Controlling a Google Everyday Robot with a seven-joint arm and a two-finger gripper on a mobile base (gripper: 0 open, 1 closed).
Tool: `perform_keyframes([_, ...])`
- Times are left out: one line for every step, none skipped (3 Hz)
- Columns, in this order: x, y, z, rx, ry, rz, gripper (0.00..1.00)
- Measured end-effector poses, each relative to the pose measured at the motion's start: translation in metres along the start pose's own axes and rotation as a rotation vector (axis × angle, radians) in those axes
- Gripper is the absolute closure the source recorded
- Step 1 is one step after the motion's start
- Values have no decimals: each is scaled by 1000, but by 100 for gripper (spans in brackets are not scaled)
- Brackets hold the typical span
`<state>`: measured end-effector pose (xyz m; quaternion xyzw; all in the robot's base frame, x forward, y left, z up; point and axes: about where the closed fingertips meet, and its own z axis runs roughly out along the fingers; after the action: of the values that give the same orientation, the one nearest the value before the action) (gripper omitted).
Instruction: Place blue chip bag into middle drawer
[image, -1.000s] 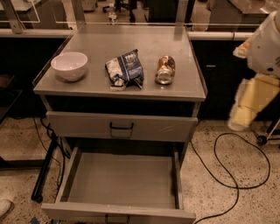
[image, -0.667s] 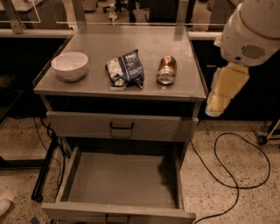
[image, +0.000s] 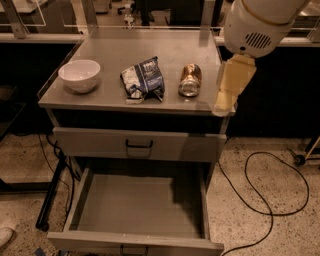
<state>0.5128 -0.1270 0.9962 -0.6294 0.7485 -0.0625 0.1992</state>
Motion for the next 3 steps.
perform_keyframes([-12,-22,6,17,-26,-7,0])
perform_keyframes([-43,-66,21,47,-63,-70,0])
perform_keyframes([-79,-102,47,36,-100,-147,0])
